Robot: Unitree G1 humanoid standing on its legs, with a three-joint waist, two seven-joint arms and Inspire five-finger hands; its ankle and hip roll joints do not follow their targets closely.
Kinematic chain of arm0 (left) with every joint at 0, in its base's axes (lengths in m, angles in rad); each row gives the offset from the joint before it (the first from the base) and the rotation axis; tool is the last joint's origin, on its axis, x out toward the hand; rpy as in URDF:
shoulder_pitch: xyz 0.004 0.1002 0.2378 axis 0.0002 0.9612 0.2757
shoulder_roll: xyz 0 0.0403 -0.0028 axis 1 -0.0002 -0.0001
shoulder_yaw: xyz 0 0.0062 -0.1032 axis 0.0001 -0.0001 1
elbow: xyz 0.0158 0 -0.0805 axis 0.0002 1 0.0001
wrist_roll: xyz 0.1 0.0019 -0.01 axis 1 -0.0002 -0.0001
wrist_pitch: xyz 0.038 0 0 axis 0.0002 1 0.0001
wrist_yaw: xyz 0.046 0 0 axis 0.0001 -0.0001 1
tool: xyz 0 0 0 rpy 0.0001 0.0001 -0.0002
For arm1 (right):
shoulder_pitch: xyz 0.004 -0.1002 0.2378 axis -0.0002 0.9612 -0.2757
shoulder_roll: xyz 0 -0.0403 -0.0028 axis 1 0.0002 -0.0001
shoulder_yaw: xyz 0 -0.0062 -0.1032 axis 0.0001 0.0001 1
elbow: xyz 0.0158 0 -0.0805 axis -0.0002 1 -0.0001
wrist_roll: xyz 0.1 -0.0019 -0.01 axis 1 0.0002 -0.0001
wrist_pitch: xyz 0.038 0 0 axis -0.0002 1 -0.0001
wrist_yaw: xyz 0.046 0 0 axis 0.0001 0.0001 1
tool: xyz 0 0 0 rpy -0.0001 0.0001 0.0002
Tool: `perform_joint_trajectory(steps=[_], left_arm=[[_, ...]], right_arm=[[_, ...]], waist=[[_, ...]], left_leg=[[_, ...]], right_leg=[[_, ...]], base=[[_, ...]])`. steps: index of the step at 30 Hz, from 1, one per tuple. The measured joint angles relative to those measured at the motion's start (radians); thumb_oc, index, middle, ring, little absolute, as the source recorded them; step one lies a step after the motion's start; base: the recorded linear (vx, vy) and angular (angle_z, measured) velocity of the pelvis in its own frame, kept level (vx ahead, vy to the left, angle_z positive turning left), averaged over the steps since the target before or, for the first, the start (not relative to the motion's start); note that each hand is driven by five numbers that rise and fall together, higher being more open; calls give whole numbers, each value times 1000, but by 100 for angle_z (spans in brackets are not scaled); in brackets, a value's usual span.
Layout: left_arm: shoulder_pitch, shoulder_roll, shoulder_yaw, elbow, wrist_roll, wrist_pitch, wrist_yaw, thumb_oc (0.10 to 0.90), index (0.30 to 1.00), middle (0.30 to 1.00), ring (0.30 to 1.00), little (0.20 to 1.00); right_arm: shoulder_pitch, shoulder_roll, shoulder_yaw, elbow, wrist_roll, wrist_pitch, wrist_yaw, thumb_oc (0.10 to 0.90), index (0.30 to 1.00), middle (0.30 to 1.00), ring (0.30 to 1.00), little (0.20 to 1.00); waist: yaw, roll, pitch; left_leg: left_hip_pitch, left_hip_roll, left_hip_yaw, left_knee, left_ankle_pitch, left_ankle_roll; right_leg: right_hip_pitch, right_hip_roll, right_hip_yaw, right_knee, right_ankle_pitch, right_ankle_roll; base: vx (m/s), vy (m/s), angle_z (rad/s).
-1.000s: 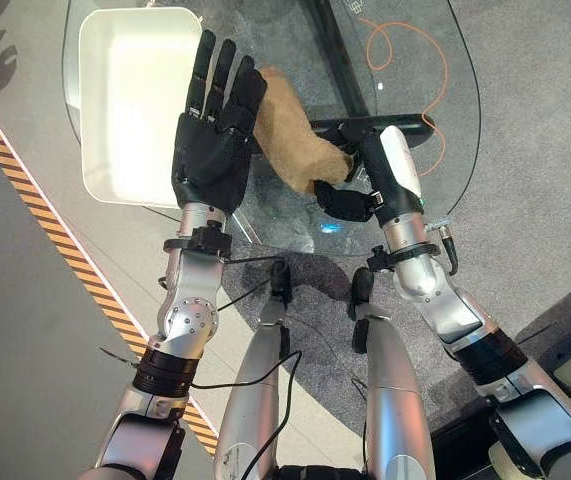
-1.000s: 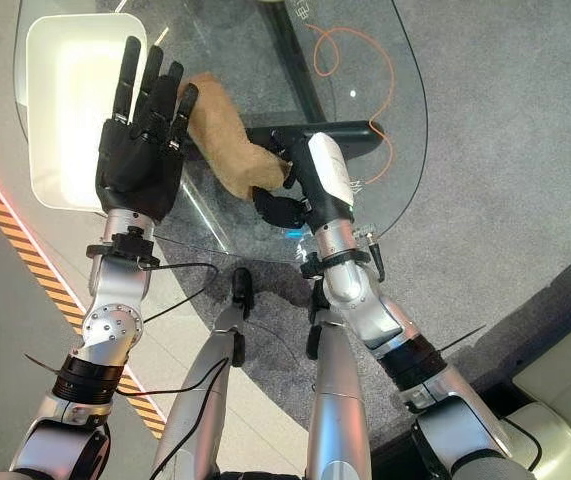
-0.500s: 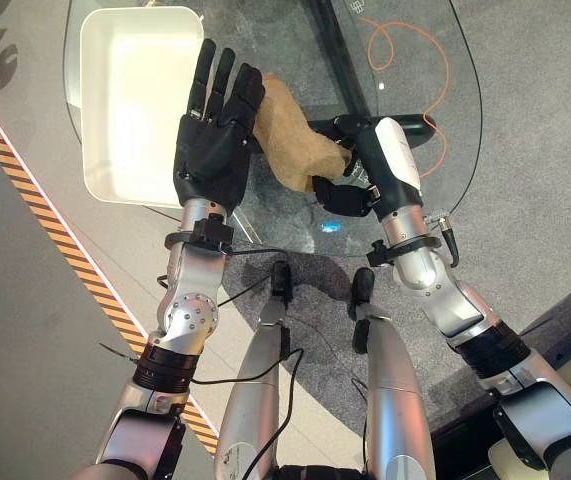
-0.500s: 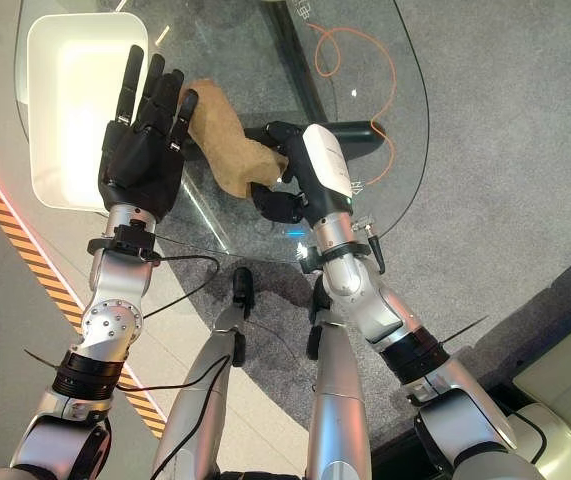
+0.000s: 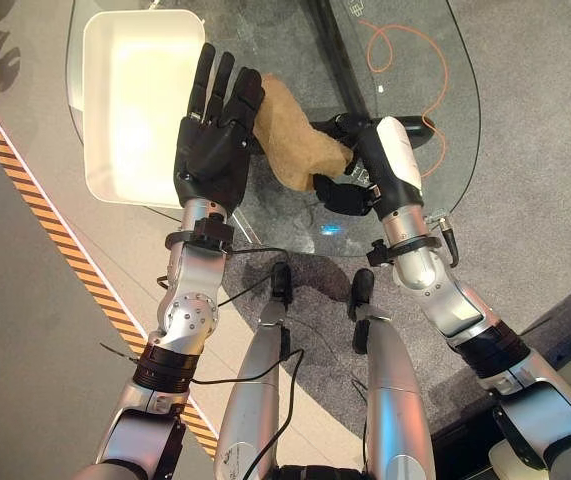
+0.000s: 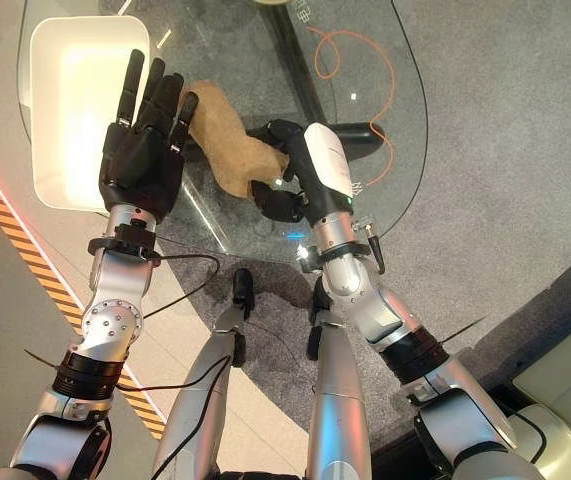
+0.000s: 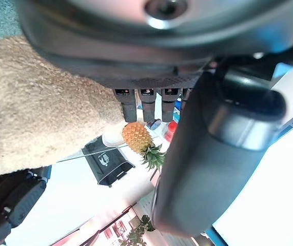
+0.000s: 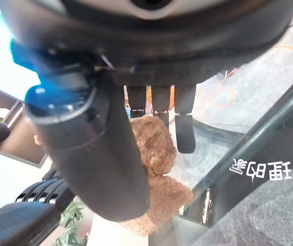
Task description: Wipe the table with a cloth and put it in the basket.
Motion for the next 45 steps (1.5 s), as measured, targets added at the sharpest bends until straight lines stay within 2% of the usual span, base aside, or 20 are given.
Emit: perform_joint_trajectory(steps=[8, 16, 32, 45], left_arm=[[3, -1, 0, 0, 0, -1, 16, 800, 900, 900, 900, 900], [4, -4, 0, 0, 0, -1, 18, 800, 900, 900, 900, 900], [1, -4, -1, 0, -2, 14, 11, 800, 900, 900, 900, 900], [0, -4, -5, 0, -10, 13, -70, 800, 900, 900, 900, 900]], right_arm=[[1, 1, -9, -23, 0, 0, -91, 100, 300, 300, 300, 200], [1, 22, -62, -86, -4, -5, -146, 100, 300, 300, 300, 200], [-2, 40, -40, -94, -5, -7, -118, 100, 300, 300, 300, 200], [-5, 40, -23, -94, -5, -7, -75, 100, 300, 300, 300, 200]], waist=[[-4, 0, 0], [-5, 0, 0], [-6, 0, 0], [-18, 0, 0]], left_leg=[[8, 1, 2, -1, 0, 0], [12, 2, 2, -5, -1, 1], [12, 2, 4, -5, -2, 2], [12, 3, 5, -7, -2, 2]], right_leg=[[7, 1, 1, -2, 0, 0], [15, 3, 1, -14, 3, 1], [16, 3, 2, -16, 5, 2], [16, 4, 4, -18, 6, 3]], base=[[0, 0, 0], [0, 0, 0], [0, 0, 0], [0, 0, 0]])
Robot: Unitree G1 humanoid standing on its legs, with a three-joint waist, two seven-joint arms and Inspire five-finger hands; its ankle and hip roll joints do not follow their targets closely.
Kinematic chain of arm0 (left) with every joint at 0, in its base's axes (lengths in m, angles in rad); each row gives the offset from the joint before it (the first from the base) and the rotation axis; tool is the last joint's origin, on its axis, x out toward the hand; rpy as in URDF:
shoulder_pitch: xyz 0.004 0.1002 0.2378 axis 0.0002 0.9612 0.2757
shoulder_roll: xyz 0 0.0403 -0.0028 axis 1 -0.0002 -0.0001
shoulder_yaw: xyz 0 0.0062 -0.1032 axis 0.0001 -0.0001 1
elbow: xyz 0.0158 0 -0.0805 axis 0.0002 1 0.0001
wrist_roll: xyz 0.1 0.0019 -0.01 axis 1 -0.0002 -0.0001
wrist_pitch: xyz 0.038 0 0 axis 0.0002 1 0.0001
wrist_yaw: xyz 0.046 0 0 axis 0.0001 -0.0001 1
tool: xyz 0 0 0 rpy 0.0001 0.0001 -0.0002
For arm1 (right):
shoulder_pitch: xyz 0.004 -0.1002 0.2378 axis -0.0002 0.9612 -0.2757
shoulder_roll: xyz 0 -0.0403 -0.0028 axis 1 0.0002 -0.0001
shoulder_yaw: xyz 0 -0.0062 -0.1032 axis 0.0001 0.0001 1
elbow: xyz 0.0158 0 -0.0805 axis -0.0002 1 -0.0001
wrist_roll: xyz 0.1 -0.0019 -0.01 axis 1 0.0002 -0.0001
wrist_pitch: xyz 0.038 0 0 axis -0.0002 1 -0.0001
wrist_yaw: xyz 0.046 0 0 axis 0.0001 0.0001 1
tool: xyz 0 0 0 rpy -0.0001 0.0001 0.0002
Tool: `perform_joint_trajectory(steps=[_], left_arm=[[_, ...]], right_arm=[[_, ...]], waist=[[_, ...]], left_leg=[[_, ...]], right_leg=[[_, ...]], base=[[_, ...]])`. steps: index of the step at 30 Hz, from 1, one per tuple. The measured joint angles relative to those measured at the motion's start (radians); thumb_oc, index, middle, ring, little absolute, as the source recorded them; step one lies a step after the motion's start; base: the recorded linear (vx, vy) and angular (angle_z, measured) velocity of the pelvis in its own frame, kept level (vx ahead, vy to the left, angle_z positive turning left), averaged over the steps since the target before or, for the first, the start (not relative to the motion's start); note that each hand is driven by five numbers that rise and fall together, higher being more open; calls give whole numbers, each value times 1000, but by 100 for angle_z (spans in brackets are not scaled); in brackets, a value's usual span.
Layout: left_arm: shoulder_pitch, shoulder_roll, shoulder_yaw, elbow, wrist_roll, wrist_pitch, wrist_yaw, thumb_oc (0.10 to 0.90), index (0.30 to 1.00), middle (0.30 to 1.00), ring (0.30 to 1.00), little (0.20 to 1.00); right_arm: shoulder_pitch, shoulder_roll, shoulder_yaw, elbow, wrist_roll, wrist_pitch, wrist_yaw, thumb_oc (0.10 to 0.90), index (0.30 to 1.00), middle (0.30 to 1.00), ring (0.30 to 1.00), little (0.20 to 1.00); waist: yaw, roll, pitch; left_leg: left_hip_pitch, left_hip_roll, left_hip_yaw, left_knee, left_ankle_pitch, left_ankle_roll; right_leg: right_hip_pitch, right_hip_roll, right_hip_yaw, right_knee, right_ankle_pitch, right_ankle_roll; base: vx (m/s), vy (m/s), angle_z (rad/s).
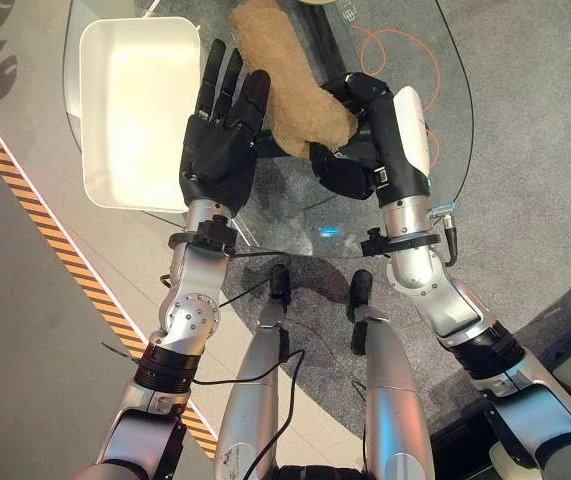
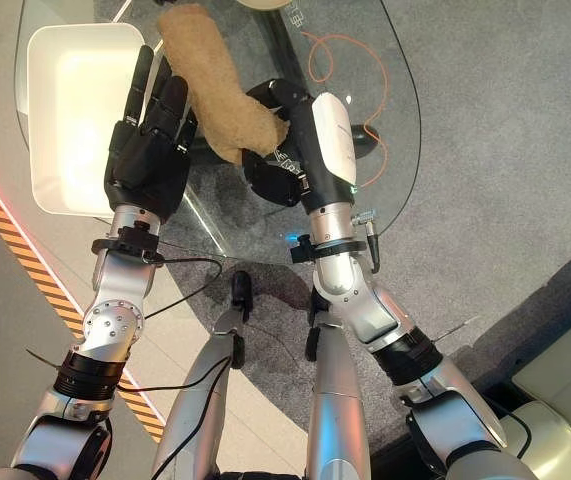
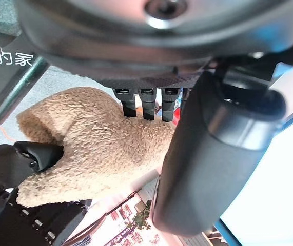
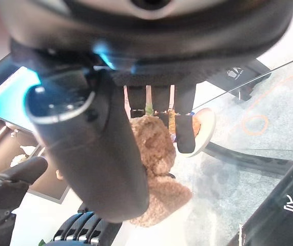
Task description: Wipe the table with a cloth and put it in the basket.
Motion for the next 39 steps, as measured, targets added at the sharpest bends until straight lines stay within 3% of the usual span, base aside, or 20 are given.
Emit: perform_joint_trajectory(steps=[24, 39], left_arm=[[2, -1, 5, 0, -20, -30, -31, 800, 900, 900, 900, 900], [3, -1, 8, 0, -65, -30, -31, 800, 900, 900, 900, 900]], right_arm=[[-24, -2, 3, -5, -6, 0, 124, 100, 300, 300, 300, 200], [-62, -45, 21, -5, -84, 0, 174, 100, 300, 300, 300, 200]], waist=[[-7, 0, 0], [-2, 0, 0]], left_leg=[[3, 2, 2, -7, 1, 0], [3, 2, 2, -7, 1, -1]], right_leg=[[0, 2, 1, -4, 2, -1], [0, 2, 0, -3, 2, -1]], base=[[0, 0, 0], [0, 0, 0]])
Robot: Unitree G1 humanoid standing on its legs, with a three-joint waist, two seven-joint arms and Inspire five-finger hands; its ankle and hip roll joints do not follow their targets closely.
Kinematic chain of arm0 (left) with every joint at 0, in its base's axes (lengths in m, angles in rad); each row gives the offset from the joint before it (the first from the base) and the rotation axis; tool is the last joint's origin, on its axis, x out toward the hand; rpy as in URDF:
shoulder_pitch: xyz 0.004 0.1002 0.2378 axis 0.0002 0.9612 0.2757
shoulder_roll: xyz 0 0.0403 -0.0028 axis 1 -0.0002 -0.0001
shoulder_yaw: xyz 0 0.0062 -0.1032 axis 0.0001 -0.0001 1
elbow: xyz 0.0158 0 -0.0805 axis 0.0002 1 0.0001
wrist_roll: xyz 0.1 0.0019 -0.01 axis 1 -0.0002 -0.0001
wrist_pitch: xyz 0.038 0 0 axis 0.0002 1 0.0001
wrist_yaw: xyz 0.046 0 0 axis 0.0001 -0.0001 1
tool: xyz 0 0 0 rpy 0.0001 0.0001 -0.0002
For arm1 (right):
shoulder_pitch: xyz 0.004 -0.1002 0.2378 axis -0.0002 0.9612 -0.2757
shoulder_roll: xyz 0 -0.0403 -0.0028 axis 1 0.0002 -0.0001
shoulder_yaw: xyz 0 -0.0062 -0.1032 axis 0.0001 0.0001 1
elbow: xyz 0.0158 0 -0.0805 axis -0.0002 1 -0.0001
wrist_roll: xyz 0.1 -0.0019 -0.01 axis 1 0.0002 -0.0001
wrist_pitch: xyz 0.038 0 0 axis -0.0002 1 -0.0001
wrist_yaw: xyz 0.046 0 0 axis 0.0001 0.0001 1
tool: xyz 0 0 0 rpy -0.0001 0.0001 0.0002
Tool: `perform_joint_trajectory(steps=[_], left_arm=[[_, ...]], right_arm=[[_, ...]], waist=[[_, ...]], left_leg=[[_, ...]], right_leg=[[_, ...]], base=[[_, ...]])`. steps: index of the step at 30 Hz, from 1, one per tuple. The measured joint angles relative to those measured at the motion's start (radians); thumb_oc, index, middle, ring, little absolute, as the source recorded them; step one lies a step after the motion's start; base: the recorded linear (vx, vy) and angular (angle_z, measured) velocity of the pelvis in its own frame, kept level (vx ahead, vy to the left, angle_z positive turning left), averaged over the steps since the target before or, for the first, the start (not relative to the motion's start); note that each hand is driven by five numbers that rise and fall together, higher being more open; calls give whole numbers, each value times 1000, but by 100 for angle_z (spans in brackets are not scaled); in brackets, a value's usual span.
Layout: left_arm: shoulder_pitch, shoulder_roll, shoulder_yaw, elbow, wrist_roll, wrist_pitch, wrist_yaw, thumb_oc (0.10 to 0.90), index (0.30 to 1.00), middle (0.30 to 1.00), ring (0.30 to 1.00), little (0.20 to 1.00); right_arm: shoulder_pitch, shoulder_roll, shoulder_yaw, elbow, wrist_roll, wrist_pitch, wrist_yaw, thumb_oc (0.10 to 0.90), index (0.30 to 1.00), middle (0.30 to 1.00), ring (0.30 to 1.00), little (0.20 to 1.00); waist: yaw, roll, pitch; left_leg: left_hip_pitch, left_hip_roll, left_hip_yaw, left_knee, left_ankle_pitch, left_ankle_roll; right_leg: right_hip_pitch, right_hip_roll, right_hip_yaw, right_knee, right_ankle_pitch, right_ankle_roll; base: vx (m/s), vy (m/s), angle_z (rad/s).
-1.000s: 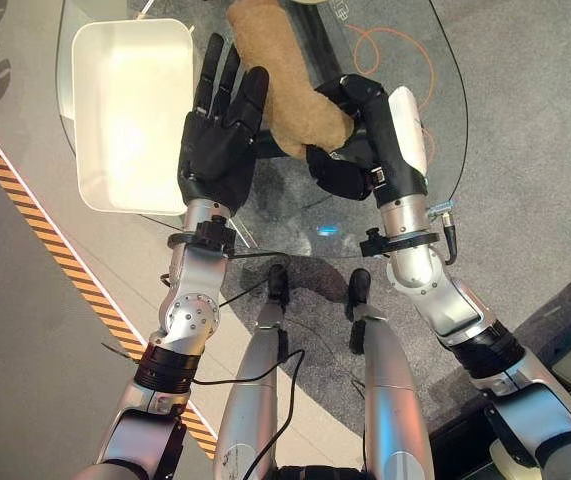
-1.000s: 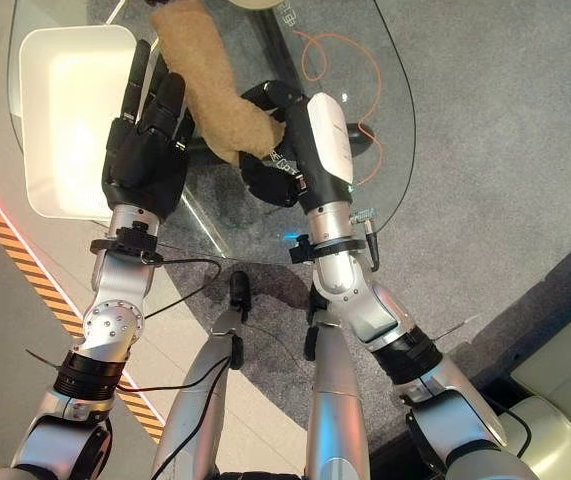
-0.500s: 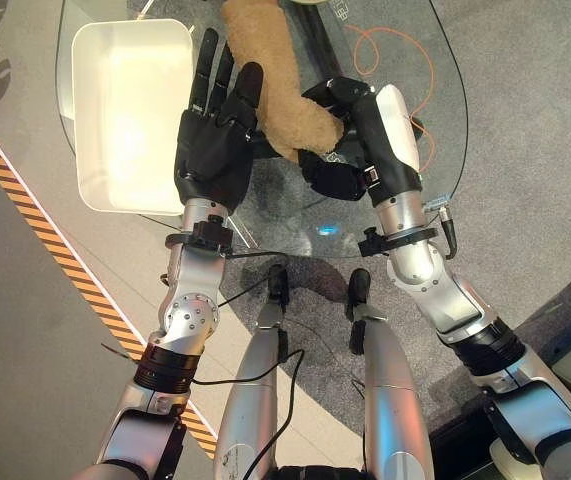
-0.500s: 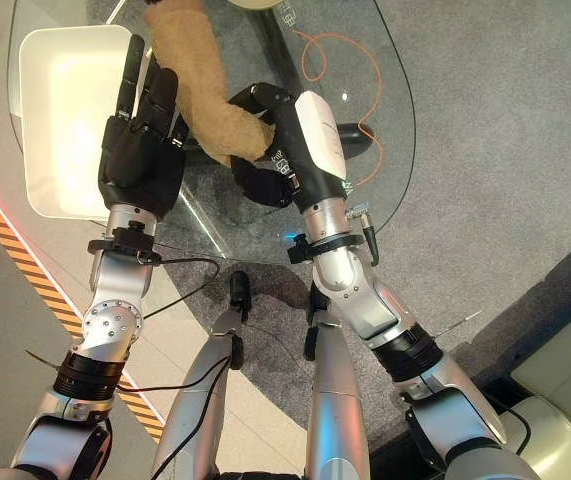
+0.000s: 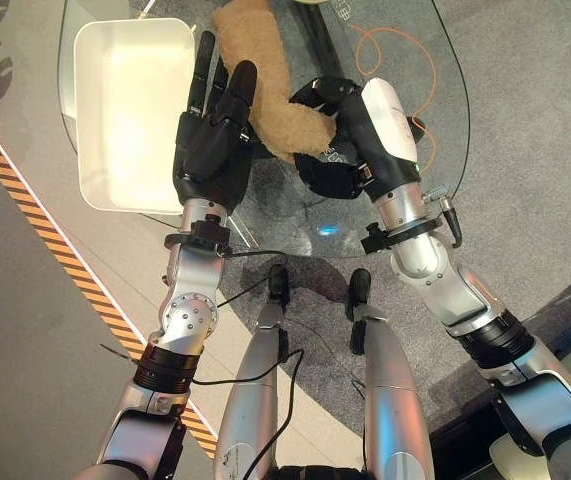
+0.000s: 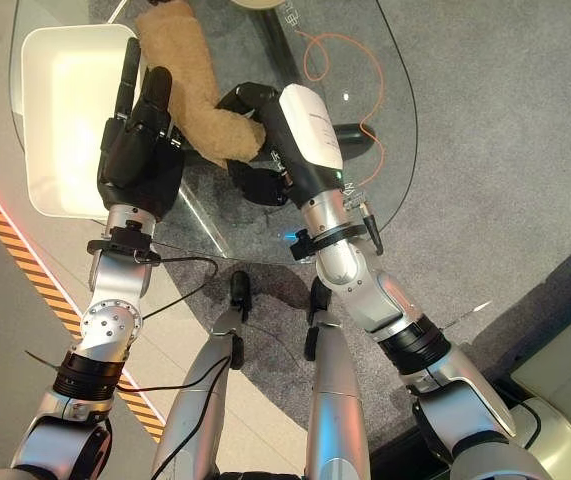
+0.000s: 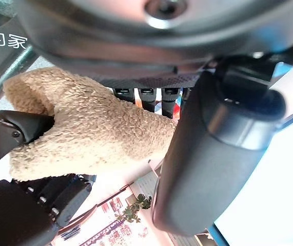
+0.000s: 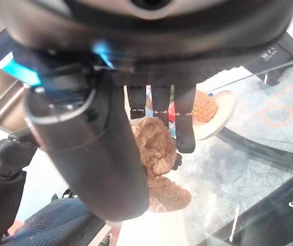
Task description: Wipe the table with a cloth and put it in the basket.
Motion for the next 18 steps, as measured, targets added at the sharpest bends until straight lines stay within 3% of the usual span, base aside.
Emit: perform_joint_trajectory(steps=[13, 14, 15, 17, 18], left_arm=[[1, 0, 3, 6, 0, 0, 0, 800, 900, 900, 900, 900], [1, 0, 3, 6, 0, 0, 0, 690, 806, 806, 806, 790], [1, 0, 3, 8, 0, -1, 0, 446, 596, 596, 596, 546], [1, 0, 3, 10, 0, -7, 0, 163, 354, 354, 354, 263], [1, 0, 4, 12, 0, -11, 0, 163, 354, 354, 354, 263]], right_arm=[[-31, -35, 4, 0, -56, 0, 51, 100, 300, 300, 300, 200], [-31, -35, 4, 0, -60, -1, 52, 100, 300, 300, 300, 200], [-33, -36, 5, 0, -64, -1, 57, 100, 300, 300, 300, 200], [-36, -38, 5, 0, -64, -1, 65, 100, 300, 300, 300, 200], [-38, -40, 5, 0, -65, -3, 71, 100, 300, 300, 300, 200]], waist=[[3, 0, 0], [3, 0, 0], [4, 0, 0], [5, 0, 0], [5, 0, 0]], left_leg=[[0, 0, 0, 0, 0, 0], [0, 0, 0, 0, 1, 0], [0, 0, 0, 0, 1, 0], [0, 0, 0, 0, 1, 0], [0, 0, 0, 0, 1, 0]], right_leg=[[0, 0, 0, 0, 0, 0], [0, 0, 0, 0, 0, 0], [0, 0, 0, 1, 0, 0], [0, 0, 0, 1, 0, 0], [0, 0, 0, 1, 0, 0]], base=[[0, 0, 0], [0, 0, 0], [0, 0, 0], [0, 0, 0], [0, 0, 0]])
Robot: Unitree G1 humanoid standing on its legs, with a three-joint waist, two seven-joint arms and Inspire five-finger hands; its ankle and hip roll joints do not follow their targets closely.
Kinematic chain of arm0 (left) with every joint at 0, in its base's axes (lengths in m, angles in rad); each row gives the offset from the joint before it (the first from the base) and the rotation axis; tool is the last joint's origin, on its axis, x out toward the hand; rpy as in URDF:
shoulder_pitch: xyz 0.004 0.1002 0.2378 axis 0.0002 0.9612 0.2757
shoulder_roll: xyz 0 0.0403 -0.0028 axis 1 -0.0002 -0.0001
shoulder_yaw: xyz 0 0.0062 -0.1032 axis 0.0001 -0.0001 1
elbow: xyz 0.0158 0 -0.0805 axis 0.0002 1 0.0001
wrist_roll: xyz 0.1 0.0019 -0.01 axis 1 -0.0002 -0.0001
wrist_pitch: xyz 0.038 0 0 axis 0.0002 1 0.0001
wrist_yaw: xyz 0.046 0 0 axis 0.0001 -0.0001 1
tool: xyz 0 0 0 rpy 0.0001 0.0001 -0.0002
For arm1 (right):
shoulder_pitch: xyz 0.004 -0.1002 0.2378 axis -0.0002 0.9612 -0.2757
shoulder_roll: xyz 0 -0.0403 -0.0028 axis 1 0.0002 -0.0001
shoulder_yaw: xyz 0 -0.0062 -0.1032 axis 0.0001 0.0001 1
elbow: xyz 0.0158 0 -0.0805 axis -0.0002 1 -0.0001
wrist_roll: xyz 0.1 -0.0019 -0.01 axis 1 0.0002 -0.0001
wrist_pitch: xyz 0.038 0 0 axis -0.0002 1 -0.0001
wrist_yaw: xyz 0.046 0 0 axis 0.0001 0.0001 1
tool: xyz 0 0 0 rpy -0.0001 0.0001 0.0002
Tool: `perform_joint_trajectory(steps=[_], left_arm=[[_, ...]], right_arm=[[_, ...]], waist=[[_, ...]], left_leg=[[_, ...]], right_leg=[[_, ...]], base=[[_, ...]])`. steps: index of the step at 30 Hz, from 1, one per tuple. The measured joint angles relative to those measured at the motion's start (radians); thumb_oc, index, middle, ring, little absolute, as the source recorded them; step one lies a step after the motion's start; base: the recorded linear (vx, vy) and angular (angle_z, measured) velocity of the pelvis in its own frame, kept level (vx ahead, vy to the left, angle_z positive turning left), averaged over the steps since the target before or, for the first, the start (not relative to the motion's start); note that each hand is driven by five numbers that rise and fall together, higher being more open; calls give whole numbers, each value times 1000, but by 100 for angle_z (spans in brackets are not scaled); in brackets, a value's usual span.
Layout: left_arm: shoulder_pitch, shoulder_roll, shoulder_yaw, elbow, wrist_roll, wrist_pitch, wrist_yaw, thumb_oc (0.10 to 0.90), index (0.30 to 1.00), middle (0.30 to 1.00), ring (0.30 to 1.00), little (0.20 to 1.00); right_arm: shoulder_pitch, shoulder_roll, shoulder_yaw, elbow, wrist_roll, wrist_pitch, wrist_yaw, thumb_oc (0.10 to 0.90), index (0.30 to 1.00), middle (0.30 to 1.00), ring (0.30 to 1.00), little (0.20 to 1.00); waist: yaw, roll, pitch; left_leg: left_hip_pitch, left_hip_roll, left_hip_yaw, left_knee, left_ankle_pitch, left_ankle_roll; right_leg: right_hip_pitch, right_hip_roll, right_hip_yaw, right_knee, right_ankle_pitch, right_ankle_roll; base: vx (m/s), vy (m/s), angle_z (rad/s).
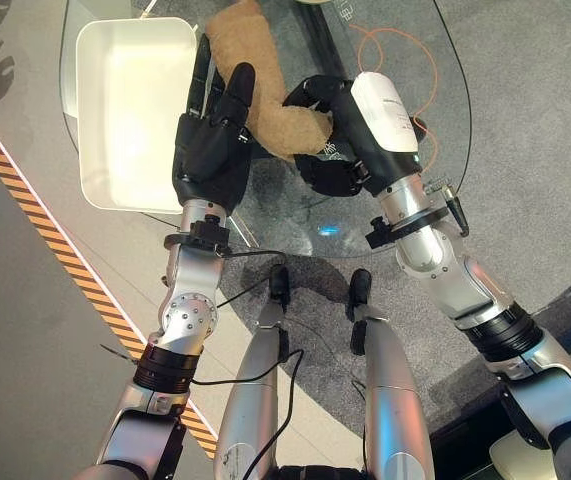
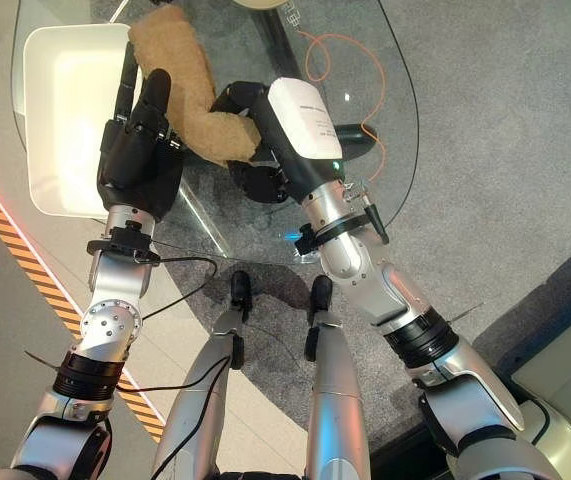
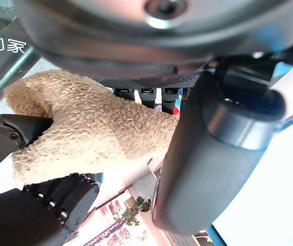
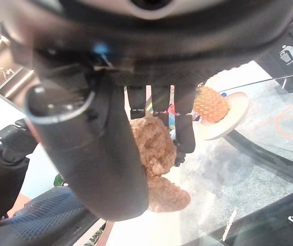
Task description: Wipe the table with a cloth and put it in the basket.
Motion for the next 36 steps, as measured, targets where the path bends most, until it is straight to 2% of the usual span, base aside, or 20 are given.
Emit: perform_joint_trajectory(steps=[1, 10, 27, 28, 29, 30, 36], left_arm=[[0, 0, 3, 2, 0, -4, 0, 100, 300, 300, 300, 200], [0, 0, 20, 15, 0, -30, 0, 100, 300, 300, 300, 200], [-1, -4, 23, 15, 1, -50, 0, 100, 300, 300, 300, 200], [-1, -4, 23, 15, 1, -50, 0, 100, 300, 300, 300, 200], [-1, -4, 23, 15, 1, -50, 0, 100, 300, 300, 300, 200], [-1, -4, 23, 15, 1, -50, 0, 100, 300, 300, 300, 200], [-1, -5, 31, 15, 2, -74, 0, 100, 300, 300, 300, 200]], right_arm=[[-1, -4, 2, 0, 0, -7, 4, 100, 300, 300, 300, 200], [-11, -20, 51, -30, -1, -56, 23, 100, 300, 300, 300, 200], [-27, -19, 64, -38, -2, -57, 31, 100, 300, 300, 300, 200], [-27, -19, 64, -38, -3, -57, 31, 306, 476, 476, 476, 406], [-27, -19, 64, -38, -3, -57, 31, 432, 585, 585, 585, 532], [-27, -19, 64, -38, -3, -57, 32, 800, 900, 900, 900, 900], [-27, -12, 66, -39, -3, -74, 43, 800, 900, 900, 900, 900]], waist=[[0, 0, 0], [0, 0, 0], [-3, -5, 0], [-3, -5, 0], [-3, -5, 0], [-4, -5, 0], [-9, -5, 0]], left_leg=[[0, 0, 0, 0, 0, 0], [0, 0, 0, 0, 0, 0], [0, 0, 0, -2, 0, 0], [0, 0, 0, -2, 0, 0], [0, 0, 0, -2, 0, 0], [0, 0, 0, -2, 0, 0], [0, 0, 0, -1, 0, 0]], right_leg=[[0, 0, 0, 0, 0, 0], [0, 0, 0, 0, 0, 0], [0, 0, 0, -3, 0, 0], [0, 0, 0, -3, 0, 0], [0, 0, 0, -3, 0, 0], [0, 0, 0, -3, 0, 0], [0, 0, 0, -2, 0, 0]], base=[[0, 0, 0], [0, 0, 0], [0, 0, 0], [0, 0, 0], [0, 0, 0], [0, 0, 0], [0, 0, 0]])
